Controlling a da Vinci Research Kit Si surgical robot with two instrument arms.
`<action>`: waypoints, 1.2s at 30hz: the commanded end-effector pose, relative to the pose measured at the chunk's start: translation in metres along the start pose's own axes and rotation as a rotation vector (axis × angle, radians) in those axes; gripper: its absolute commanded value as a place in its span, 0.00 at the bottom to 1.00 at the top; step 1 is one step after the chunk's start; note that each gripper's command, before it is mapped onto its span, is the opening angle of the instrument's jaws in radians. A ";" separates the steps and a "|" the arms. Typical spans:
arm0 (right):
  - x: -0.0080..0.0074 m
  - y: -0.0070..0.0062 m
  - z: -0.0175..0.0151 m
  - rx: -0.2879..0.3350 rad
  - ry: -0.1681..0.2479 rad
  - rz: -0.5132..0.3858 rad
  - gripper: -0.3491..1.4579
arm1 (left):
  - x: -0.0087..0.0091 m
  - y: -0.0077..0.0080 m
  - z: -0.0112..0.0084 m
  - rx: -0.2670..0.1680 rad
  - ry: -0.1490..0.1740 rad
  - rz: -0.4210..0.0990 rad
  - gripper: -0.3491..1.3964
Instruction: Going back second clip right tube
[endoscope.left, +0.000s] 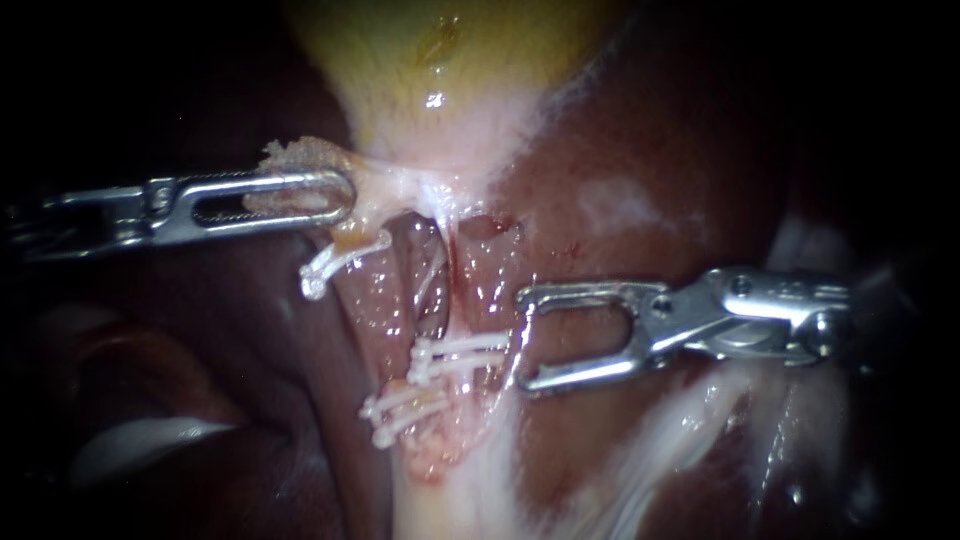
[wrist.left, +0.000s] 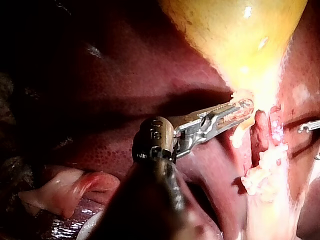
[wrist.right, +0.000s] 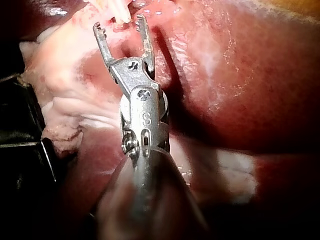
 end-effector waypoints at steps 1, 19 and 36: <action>0.0004 -0.0002 -0.0006 -0.003 -0.001 -0.005 0.47 | 0.0000 0.0000 0.0000 0.000 0.000 0.000 0.00; 0.0026 -0.0007 -0.0035 -0.007 -0.006 -0.043 0.47 | 0.0005 0.0002 0.0009 0.002 -0.001 0.003 0.00; 0.0026 -0.0008 -0.0035 -0.007 -0.006 -0.043 0.47 | 0.0045 0.0029 0.0072 0.013 0.035 0.035 0.00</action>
